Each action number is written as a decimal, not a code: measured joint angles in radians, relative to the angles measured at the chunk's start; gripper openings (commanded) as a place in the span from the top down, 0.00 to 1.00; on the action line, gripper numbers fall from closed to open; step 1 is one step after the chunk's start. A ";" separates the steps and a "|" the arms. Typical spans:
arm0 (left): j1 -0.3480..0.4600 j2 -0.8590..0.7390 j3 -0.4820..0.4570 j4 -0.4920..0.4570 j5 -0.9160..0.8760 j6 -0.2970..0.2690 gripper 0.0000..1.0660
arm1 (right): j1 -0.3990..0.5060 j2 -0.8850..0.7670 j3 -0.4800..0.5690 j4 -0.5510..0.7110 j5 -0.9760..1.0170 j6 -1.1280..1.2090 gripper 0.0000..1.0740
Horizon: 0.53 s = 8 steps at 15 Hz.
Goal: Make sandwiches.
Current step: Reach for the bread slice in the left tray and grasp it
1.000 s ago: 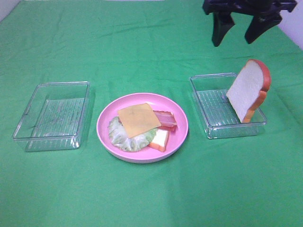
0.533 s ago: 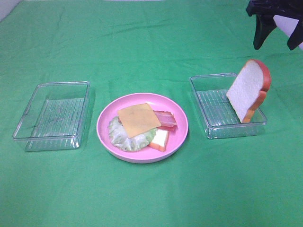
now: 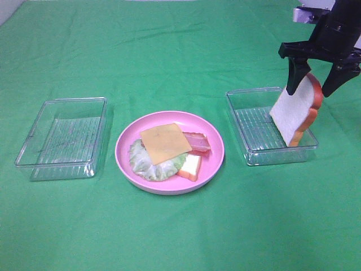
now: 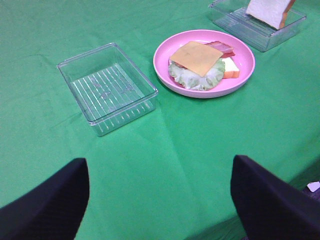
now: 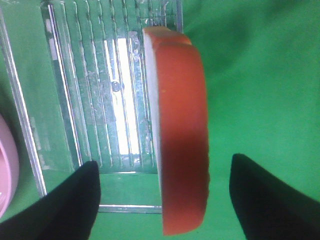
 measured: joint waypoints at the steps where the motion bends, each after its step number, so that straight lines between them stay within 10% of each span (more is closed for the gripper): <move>1: 0.000 0.000 0.000 0.000 0.000 0.000 0.30 | 0.000 0.004 0.000 0.000 -0.007 0.000 0.52; 5: 0.000 0.000 0.000 0.000 0.000 0.000 0.30 | 0.000 0.004 0.000 0.000 -0.010 0.000 0.96; 8: 0.000 0.000 0.000 0.000 0.000 0.000 0.30 | 0.000 -0.001 0.000 0.000 -0.009 0.005 1.00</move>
